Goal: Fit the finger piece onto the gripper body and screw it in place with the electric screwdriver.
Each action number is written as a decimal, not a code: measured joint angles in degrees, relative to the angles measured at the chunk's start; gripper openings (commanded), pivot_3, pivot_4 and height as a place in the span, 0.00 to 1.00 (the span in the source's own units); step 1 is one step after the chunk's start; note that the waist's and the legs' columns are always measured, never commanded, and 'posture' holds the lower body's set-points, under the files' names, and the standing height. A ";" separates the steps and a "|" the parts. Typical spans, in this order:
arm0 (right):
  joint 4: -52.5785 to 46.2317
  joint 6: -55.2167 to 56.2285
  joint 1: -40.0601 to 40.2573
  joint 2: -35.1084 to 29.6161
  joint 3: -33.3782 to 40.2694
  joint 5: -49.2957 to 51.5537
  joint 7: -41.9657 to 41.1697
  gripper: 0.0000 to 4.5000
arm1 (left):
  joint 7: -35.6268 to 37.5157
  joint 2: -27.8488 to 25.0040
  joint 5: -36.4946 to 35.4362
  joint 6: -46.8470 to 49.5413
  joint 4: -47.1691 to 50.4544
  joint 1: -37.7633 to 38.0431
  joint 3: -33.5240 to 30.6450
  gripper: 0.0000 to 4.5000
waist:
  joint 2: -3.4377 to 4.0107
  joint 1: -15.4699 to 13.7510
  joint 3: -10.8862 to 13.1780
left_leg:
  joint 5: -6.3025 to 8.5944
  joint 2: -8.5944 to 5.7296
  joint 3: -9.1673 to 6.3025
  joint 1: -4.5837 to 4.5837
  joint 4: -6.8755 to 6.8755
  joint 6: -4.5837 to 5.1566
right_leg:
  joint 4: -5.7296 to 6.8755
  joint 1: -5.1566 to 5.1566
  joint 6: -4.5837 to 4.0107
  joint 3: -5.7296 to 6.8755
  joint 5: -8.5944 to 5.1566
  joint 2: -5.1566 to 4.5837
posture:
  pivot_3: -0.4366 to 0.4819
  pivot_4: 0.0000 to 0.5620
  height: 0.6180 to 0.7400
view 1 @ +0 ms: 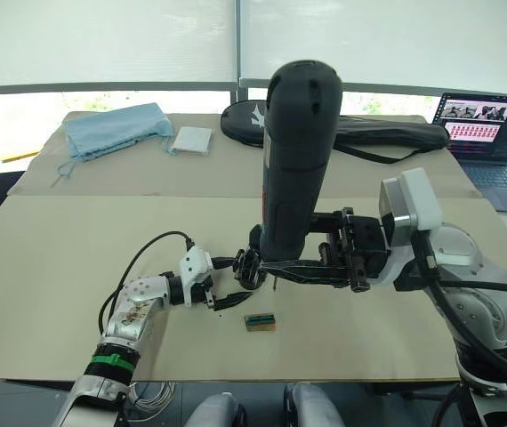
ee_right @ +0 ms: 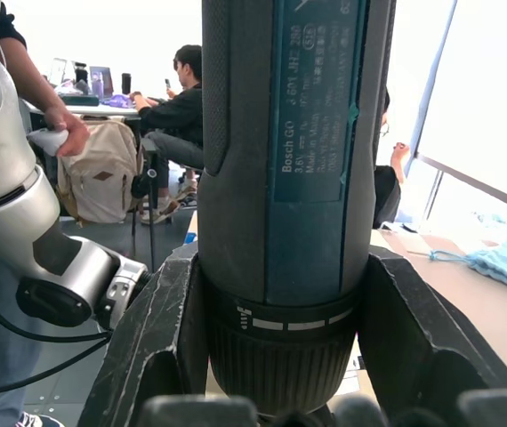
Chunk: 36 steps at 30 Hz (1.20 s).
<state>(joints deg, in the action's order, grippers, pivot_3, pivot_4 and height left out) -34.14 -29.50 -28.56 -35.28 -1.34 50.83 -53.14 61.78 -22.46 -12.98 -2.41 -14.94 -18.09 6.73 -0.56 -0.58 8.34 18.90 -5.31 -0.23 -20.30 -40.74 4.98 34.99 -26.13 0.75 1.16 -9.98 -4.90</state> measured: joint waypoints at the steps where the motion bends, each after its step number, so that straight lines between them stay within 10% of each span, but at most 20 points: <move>1: 0.00 0.00 0.00 0.02 0.00 0.00 0.01 0.43 | -0.63 0.25 0.28 0.10 0.60 0.32 0.20 0.98 | 0.00 -0.06 0.00 | 0.00 0.00 0.00 0.00 0.00 0.00 | 0.00 0.00 0.00 0.00 0.00 -0.01 | 0.48 0.27 1.00; 22: 0.02 0.00 -0.12 0.94 -0.13 -0.13 -0.47 0.43 | -8.45 5.08 4.28 0.55 3.74 0.94 4.40 0.98 | 0.00 -0.94 0.00 | 0.01 -0.02 0.00 0.00 -0.02 0.01 | -0.01 0.04 0.01 0.03 0.00 -0.04 | 0.48 0.27 1.00; 28: 0.47 0.01 -0.45 0.95 -0.12 -0.20 -0.80 0.43 | -9.53 4.97 4.52 1.95 3.90 0.76 4.54 0.52 | 0.00 -0.92 0.00 | 0.00 -0.02 0.00 0.01 -0.03 0.01 | -0.01 0.05 0.01 0.03 0.00 -0.04 | 0.48 0.27 1.00; 36: 1.14 0.01 -2.46 1.23 -0.17 -0.24 -1.09 0.43 | -9.50 4.38 4.29 2.15 3.89 0.66 4.51 0.52 | 0.00 -0.67 0.00 | 0.00 -0.02 0.00 0.01 -0.03 0.01 | 0.00 0.04 0.01 0.02 0.00 -0.03 | 0.48 0.27 1.00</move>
<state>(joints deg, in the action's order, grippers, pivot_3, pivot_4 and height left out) -33.00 -29.49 -31.02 -34.05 -1.52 50.59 -54.24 52.28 -18.08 -8.70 -0.26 -11.05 -17.43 11.24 -0.56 -1.25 8.34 18.90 -5.33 -0.23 -20.29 -40.78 4.98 34.99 -26.08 0.76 1.18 -9.97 -4.93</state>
